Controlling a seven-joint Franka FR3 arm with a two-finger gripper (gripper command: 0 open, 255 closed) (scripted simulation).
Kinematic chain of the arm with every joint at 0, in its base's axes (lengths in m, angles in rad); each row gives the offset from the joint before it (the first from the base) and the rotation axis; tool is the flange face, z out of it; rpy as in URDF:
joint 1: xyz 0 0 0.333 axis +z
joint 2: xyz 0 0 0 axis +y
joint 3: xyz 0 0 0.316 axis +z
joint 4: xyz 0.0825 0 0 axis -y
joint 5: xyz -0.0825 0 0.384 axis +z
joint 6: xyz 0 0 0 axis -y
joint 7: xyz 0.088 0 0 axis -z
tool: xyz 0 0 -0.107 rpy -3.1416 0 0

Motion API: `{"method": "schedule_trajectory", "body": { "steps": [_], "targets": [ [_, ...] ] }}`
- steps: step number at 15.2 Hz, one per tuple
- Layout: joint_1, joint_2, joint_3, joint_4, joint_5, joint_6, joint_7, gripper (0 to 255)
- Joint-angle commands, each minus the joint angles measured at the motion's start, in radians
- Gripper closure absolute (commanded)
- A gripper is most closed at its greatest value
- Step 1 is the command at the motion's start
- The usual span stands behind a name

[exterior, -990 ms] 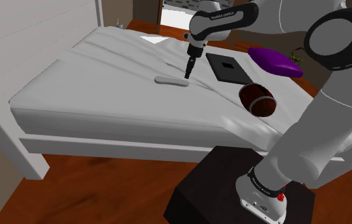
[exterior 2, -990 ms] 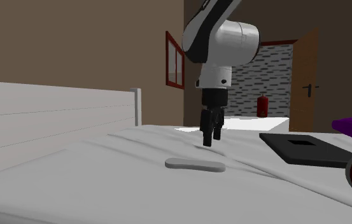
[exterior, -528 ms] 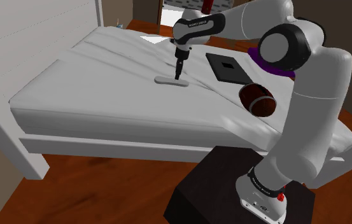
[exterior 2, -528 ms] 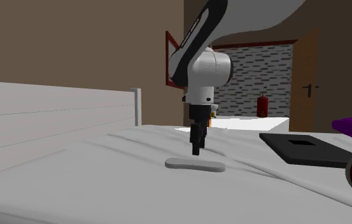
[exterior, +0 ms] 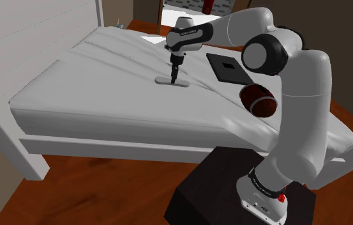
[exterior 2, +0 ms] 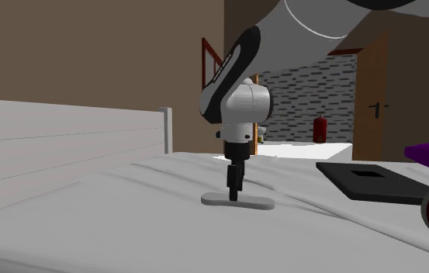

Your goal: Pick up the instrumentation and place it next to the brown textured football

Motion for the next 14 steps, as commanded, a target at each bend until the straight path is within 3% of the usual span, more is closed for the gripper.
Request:
{"method": "schedule_trajectory", "body": {
  "steps": [1, 9, 10, 14],
  "targets": [
    [0.001, 0.008, 0.002, -0.017, 0.002, 0.025, -0.001, 0],
    [0.001, 0.011, 0.002, -0.020, 0.003, 0.031, -0.002, 0],
    [0.001, 0.011, 0.002, -0.020, 0.003, 0.031, -0.002, 255],
    [0.001, 0.011, 0.002, -0.020, 0.003, 0.031, -0.002, 255]
  ]
}}
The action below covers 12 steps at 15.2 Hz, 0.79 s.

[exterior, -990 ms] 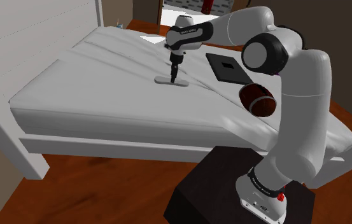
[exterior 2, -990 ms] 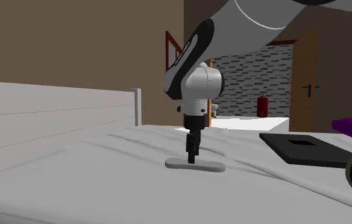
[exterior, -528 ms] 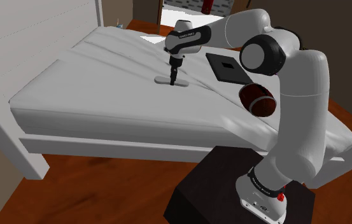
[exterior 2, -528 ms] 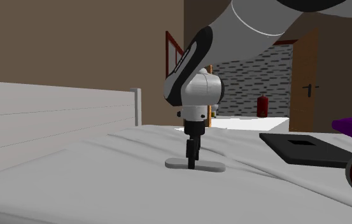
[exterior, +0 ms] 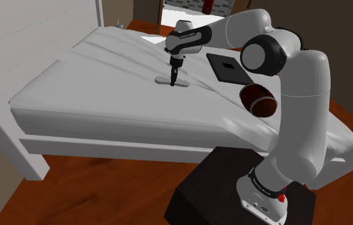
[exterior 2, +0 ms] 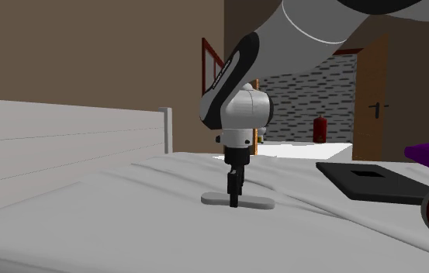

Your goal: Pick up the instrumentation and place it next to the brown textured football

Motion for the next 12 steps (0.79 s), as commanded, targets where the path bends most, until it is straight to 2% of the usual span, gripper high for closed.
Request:
{"method": "schedule_trajectory", "body": {
  "steps": [1, 5, 12],
  "targets": [
    [0.000, 0.000, 0.000, 0.000, 0.000, 0.000, 0.000, 255],
    [0.000, 0.000, 0.000, 0.000, 0.000, 0.000, 0.000, 255],
    [0.001, -0.035, -0.005, 0.042, -0.009, -0.075, 0.007, 255]
  ]
}}
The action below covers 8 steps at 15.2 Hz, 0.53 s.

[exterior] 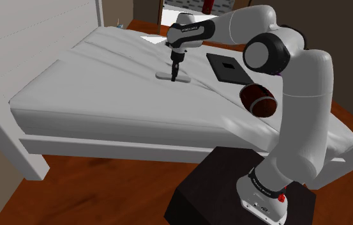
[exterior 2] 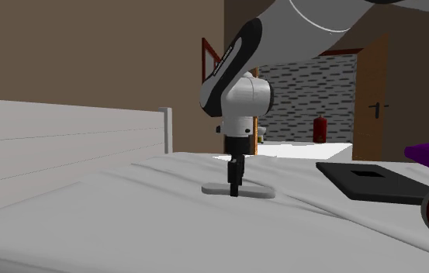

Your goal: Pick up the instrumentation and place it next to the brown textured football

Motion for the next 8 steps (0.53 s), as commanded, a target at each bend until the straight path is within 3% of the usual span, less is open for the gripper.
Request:
{"method": "schedule_trajectory", "body": {
  "steps": [1, 8],
  "targets": [
    [0.002, -0.013, -0.001, 0.009, -0.003, -0.022, 0.004, 255],
    [0.001, -0.037, -0.005, 0.067, -0.010, -0.103, 0.010, 255]
  ]
}}
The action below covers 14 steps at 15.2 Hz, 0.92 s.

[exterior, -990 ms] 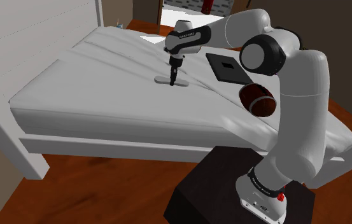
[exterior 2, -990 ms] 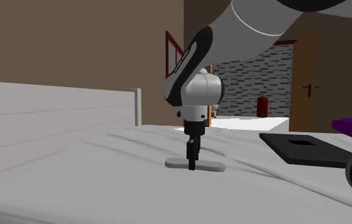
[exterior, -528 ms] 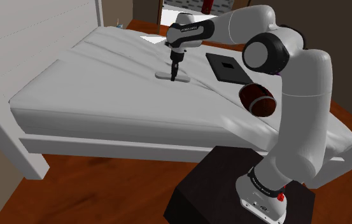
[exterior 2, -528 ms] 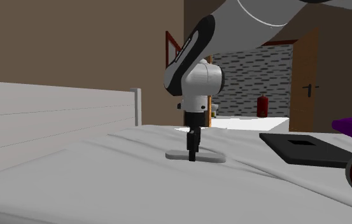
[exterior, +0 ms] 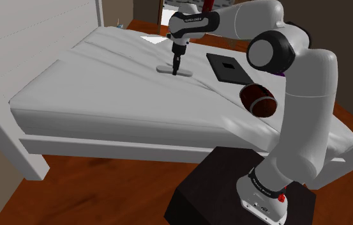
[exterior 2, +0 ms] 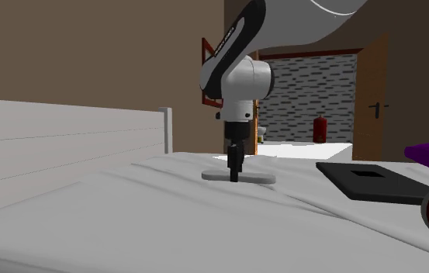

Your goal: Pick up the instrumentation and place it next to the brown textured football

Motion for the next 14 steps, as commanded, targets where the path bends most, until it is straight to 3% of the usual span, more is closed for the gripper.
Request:
{"method": "schedule_trajectory", "body": {
  "steps": [1, 14],
  "targets": [
    [-0.001, -0.005, -0.001, 0.020, -0.002, -0.025, 0.001, 255],
    [-0.009, -0.015, -0.005, 0.180, -0.007, -0.194, 0.011, 255]
  ]
}}
